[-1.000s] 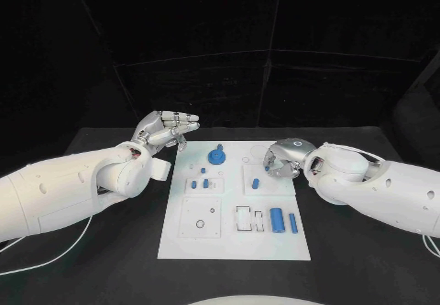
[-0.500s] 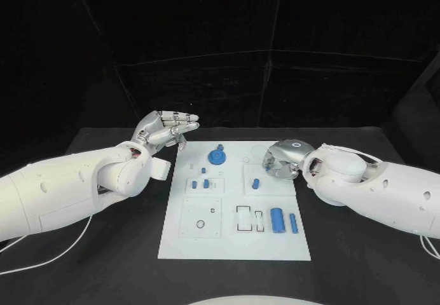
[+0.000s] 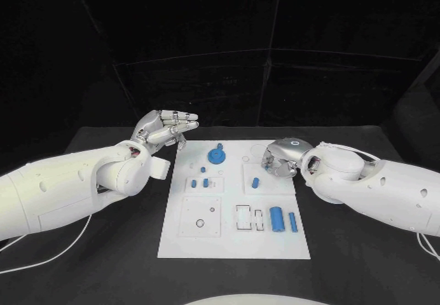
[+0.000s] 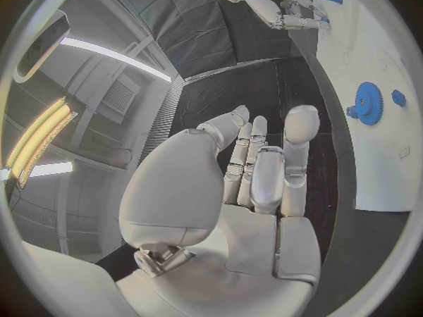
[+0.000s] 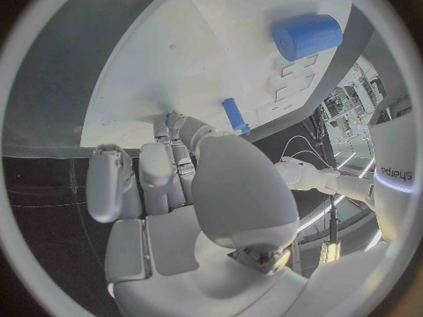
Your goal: Assemble the parts on the task board
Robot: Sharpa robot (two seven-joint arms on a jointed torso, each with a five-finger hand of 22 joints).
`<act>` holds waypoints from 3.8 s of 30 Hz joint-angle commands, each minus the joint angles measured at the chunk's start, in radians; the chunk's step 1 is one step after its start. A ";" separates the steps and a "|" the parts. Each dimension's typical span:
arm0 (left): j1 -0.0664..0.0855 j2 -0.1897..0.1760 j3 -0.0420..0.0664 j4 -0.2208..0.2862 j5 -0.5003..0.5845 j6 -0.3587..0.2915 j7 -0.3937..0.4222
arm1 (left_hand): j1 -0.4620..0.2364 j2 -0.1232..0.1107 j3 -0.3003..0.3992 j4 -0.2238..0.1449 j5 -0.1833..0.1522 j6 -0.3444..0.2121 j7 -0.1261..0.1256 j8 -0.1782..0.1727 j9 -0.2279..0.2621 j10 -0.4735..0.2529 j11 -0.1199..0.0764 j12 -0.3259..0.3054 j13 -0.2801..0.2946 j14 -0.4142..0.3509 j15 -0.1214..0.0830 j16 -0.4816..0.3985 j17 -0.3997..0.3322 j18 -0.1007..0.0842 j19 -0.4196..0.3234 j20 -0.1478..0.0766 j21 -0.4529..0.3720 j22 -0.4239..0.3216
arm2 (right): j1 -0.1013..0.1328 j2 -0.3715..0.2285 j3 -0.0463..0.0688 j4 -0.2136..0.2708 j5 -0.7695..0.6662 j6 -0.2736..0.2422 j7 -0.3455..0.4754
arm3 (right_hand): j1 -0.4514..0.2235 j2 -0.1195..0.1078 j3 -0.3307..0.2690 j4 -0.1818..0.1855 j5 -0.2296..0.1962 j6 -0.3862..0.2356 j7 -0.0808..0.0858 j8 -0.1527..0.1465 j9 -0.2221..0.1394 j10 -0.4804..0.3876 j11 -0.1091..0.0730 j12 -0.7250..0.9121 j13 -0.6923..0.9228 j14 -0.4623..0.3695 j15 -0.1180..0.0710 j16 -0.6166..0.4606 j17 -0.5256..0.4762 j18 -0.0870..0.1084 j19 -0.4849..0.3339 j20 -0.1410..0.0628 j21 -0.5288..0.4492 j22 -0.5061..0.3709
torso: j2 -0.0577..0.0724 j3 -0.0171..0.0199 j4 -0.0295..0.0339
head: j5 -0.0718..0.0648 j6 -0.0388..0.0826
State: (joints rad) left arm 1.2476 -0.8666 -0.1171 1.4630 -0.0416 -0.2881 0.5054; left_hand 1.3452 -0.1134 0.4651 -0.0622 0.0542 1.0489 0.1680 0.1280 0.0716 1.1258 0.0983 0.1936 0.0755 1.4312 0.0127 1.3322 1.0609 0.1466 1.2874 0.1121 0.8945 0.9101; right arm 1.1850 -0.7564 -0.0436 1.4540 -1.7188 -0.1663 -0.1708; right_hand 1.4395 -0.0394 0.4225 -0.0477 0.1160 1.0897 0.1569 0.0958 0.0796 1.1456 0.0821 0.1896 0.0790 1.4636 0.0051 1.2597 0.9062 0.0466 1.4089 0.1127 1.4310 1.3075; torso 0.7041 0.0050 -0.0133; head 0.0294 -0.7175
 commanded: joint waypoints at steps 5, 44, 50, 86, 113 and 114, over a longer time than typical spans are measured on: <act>0.001 0.001 0.001 0.001 0.005 0.018 0.001 | 0.002 0.009 0.001 -0.002 0.002 0.004 0.002 0.003 -0.001 0.005 -0.002 0.006 0.001 -0.006 -0.002 -0.006 -0.001 0.009 -0.006 0.000 -0.004 -0.001 | -0.005 0.008 -0.003 0.001 -0.042 0.031 -0.049 | -0.002 -0.006 0.011 -0.006 -0.012 0.012 -0.003 0.004 0.001 0.014 0.000 0.002 -0.002 0.009 -0.005 0.009 0.014 0.004 0.013 -0.003 0.010 0.072 | -0.001 -0.0004 0.0000 | -0.001 -0.003; 0.001 0.000 0.001 -0.009 0.005 0.021 -0.008 | 0.003 0.009 0.001 -0.004 0.002 0.000 0.004 0.002 -0.002 0.001 0.000 0.005 0.000 -0.009 -0.001 -0.009 -0.007 0.011 -0.010 0.000 -0.012 -0.009 | -0.007 -0.113 0.026 0.261 -0.034 -0.162 -0.070 | -0.029 -0.015 0.016 -0.006 -0.010 0.029 -0.009 0.005 0.002 0.032 -0.006 -0.004 -0.004 0.012 -0.009 0.022 0.031 0.000 0.026 -0.006 0.022 0.090 | -0.001 -0.0005 -0.0008 | 0.003 0.002; 0.001 0.005 0.001 -0.008 0.005 0.021 -0.007 | 0.003 0.009 0.001 -0.004 0.002 0.000 0.004 0.002 -0.002 0.001 0.000 0.005 0.000 -0.009 -0.001 -0.009 -0.007 0.011 -0.010 0.000 -0.012 -0.009 | -0.006 -0.084 0.031 0.318 -0.031 -0.162 -0.071 | -0.029 -0.016 0.017 -0.007 -0.007 0.030 -0.009 0.005 0.002 0.033 -0.006 -0.005 -0.005 0.012 -0.009 0.022 0.032 0.000 0.026 -0.006 0.023 0.091 | 0.000 -0.0016 0.0023 | 0.012 -0.001; 0.002 0.020 0.001 -0.010 0.005 0.023 -0.008 | 0.002 0.010 0.000 -0.004 0.002 -0.001 0.004 0.002 -0.003 -0.001 0.000 0.005 0.000 -0.010 -0.001 -0.009 -0.007 0.010 -0.010 0.000 -0.013 -0.009 | -0.077 0.154 -0.020 0.220 -0.032 -0.056 -0.016 | -0.032 -0.014 0.021 -0.007 0.000 0.028 -0.007 0.003 0.001 0.033 -0.004 -0.008 -0.006 0.012 -0.009 0.023 0.032 0.001 0.022 -0.007 0.020 0.086 | 0.000 -0.0014 -0.0001 | 0.111 -0.045; 0.002 0.021 0.001 -0.011 0.005 0.026 -0.010 | 0.002 0.010 0.000 -0.004 0.002 -0.001 0.004 0.002 -0.003 -0.001 0.000 0.005 0.000 -0.010 -0.001 -0.009 -0.007 0.010 -0.010 0.000 -0.013 -0.009 | -0.096 0.167 -0.021 0.197 -0.043 -0.029 -0.012 | -0.034 -0.015 0.022 -0.007 0.001 0.027 -0.007 0.002 0.001 0.032 -0.004 -0.010 -0.006 0.012 -0.008 0.024 0.033 0.001 0.021 -0.006 0.019 0.085 | 0.000 -0.0018 0.0002 | 0.122 -0.052; 0.002 0.021 0.001 -0.011 0.005 0.026 -0.010 | 0.002 0.010 0.000 -0.004 0.002 -0.001 0.004 0.002 -0.003 -0.001 0.000 0.005 0.000 -0.010 -0.001 -0.009 -0.007 0.010 -0.010 0.000 -0.013 -0.009 | -0.096 0.167 -0.021 0.196 -0.043 -0.027 -0.012 | -0.034 -0.015 0.022 -0.007 0.001 0.027 -0.007 0.002 0.001 0.032 -0.004 -0.010 -0.006 0.012 -0.008 0.024 0.033 0.001 0.021 -0.006 0.019 0.085 | 0.000 -0.0018 0.0002 | 0.122 -0.052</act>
State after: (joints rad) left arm 1.2480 -0.8463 -0.1172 1.4517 -0.0394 -0.2735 0.4921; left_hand 1.3452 -0.1134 0.4651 -0.0622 0.0542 1.0488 0.1679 0.1280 0.0705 1.1257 0.0983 0.1936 0.0754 1.4277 0.0091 1.3274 1.0551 0.1464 1.2875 0.1121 0.8848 0.9025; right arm 1.0882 -0.5903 -0.0651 1.6496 -1.7550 -0.2049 -0.1924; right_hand 1.4157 -0.0551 0.4387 -0.0532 0.1120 1.1110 0.1470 0.0955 0.0792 1.1738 0.0751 0.1856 0.0737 1.4668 0.0017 1.2799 0.9382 0.0464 1.4279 0.1036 1.4473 1.3077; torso 0.7037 0.0033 -0.0136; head 0.1517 -0.7684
